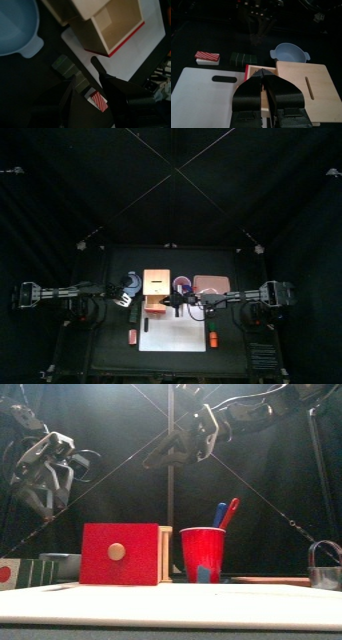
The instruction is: Grab sushi roll
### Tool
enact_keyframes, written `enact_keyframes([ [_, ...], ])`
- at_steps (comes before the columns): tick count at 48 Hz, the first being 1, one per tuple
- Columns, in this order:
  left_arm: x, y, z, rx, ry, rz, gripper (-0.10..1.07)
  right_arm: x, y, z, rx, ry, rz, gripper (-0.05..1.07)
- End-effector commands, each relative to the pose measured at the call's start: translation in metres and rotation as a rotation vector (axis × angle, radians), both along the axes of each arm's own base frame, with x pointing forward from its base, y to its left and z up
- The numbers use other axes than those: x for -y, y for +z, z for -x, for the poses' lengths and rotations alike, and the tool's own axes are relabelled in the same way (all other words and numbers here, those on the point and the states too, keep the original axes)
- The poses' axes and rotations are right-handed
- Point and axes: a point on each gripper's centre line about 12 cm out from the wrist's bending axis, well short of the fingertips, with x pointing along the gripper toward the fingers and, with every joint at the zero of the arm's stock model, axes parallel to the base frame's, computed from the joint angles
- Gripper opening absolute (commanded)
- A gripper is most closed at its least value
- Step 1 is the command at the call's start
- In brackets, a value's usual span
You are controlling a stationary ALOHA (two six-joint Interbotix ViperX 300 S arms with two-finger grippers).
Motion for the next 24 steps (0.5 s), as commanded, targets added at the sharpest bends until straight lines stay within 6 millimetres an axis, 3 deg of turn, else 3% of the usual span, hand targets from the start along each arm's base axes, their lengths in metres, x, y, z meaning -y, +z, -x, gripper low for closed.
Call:
enact_keyframes([
  [1,0.006,0.001,0.001,-0.035,0.007,-0.038,0.8,0.0,0.018,0.011,0.048,-0.003,-0.003,0.03],
  [13,0.021,0.007,0.003,-0.073,0.156,-0.11,0.82,0.002,0.01,0.021,0.028,-0.006,-0.003,0.03],
  [24,0.031,-0.003,0.0,-0.099,0.194,-0.099,0.89,0.002,0.001,0.022,0.005,-0.007,-0.002,0.03],
])
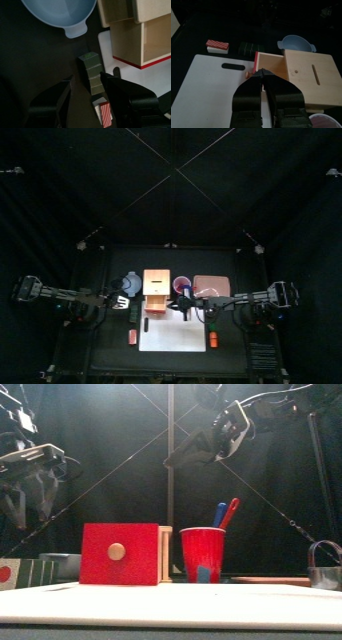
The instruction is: Grab sushi roll
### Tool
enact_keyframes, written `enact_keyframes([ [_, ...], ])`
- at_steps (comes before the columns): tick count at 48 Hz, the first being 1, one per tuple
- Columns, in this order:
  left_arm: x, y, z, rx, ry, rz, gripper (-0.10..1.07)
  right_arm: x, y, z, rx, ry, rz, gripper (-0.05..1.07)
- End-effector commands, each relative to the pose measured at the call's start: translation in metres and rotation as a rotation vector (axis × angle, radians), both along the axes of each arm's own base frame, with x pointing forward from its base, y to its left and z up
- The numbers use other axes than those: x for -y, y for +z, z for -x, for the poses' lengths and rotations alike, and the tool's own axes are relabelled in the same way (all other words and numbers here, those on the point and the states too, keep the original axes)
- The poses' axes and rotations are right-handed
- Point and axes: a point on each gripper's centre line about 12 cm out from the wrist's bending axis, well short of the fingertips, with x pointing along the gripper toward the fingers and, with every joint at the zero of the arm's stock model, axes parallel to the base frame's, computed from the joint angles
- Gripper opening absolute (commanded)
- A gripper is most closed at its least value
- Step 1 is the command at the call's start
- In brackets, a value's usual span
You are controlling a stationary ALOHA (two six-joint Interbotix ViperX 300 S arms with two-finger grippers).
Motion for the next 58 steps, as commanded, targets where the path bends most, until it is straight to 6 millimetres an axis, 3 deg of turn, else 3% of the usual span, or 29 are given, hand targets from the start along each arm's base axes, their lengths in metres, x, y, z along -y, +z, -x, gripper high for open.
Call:
enact_keyframes([
  [1,0.003,0.002,-0.008,0.0,-0.003,0.007,0.89,0.001,0.011,0.001,0.035,-0.002,0.001,0.03],
  [10,0.004,0.003,-0.021,0.038,-0.035,-0.013,0.91,0.0,0.009,0.004,0.031,-0.001,-0.001,0.03],
  [19,0.002,0.032,-0.037,0.24,-0.156,-0.104,0.9,-0.008,0.024,0.014,0.066,0.019,-0.006,0.03],
  [28,0.011,0.061,-0.039,0.441,-0.391,-0.262,0.9,-0.024,0.034,0.043,0.101,0.061,-0.017,0.03],
  [37,0.02,0.075,-0.04,0.569,-0.589,-0.392,0.89,-0.024,0.04,0.073,0.137,0.05,-0.054,0.03],
  [50,0.015,0.07,-0.041,0.592,-0.636,-0.417,0.89,-0.017,0.036,0.086,0.146,0.014,-0.085,0.03],
  [58,-0.006,0.064,-0.034,0.42,-0.429,-0.37,0.89,-0.016,0.034,0.086,0.141,0.014,-0.075,0.03],
])
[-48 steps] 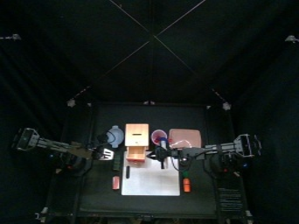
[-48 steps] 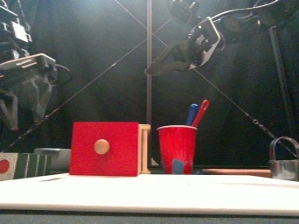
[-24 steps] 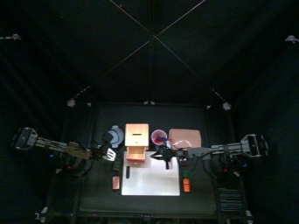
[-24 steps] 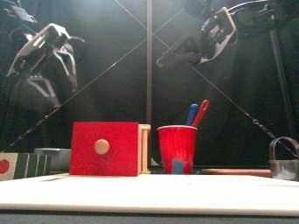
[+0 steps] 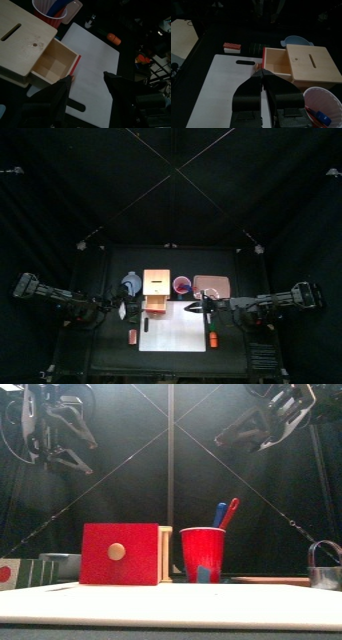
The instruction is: Grab sushi roll
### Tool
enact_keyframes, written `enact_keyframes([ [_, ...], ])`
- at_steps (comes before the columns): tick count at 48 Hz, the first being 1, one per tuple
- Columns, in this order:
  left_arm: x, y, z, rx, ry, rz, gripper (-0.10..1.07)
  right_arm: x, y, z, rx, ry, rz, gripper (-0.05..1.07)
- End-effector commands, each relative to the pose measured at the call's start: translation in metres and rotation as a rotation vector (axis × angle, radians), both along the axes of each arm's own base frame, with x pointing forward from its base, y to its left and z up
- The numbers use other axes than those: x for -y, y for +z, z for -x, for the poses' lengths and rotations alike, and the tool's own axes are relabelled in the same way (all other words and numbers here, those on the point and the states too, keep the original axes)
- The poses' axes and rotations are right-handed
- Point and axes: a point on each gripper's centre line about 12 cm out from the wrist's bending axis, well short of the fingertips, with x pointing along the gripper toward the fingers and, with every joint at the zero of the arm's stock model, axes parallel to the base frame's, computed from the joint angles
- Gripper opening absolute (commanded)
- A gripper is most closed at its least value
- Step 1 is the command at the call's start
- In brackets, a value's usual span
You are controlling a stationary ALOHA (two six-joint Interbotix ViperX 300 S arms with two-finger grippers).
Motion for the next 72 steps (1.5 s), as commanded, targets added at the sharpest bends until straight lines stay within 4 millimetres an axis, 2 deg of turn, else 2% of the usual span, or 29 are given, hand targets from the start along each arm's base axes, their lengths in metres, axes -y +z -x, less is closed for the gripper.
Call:
enact_keyframes([
  [1,-0.007,0.006,0.0,-0.052,0.093,0.019,0.89,0.002,0.007,0.0,0.026,-0.004,0.002,0.03],
  [11,-0.014,0.007,0.009,-0.212,0.289,0.13,0.9,0.006,0.001,-0.002,0.005,-0.018,0.003,0.03],
  [14,-0.012,0.001,0.01,-0.264,0.329,0.185,0.9,0.006,-0.002,-0.003,-0.005,-0.02,0.003,0.03],
  [20,0.002,-0.028,0.008,-0.408,0.356,0.303,0.93,0.008,-0.007,-0.005,-0.021,-0.025,0.007,0.03],
  [27,0.01,-0.065,0.006,-0.571,0.394,0.333,0.98,0.011,-0.013,-0.007,-0.041,-0.03,0.014,0.03],
  [32,0.012,-0.083,0.0,-0.643,0.416,0.332,1.01,0.011,-0.016,-0.008,-0.052,-0.033,0.014,0.03],
  [40,0.017,-0.09,-0.016,-0.607,0.397,0.365,1.01,0.011,-0.021,-0.006,-0.066,-0.034,0.011,0.03],
  [54,0.019,-0.12,-0.017,-0.691,0.448,0.381,1.01,0.011,-0.027,-0.003,-0.08,-0.034,0.011,0.03],
  [65,0.013,-0.127,-0.024,-0.703,0.484,0.348,0.97,0.011,-0.029,-0.002,-0.086,-0.035,0.007,0.03],
  [72,0.012,-0.127,-0.023,-0.697,0.493,0.345,0.89,0.011,-0.03,-0.002,-0.087,-0.035,0.005,0.03],
])
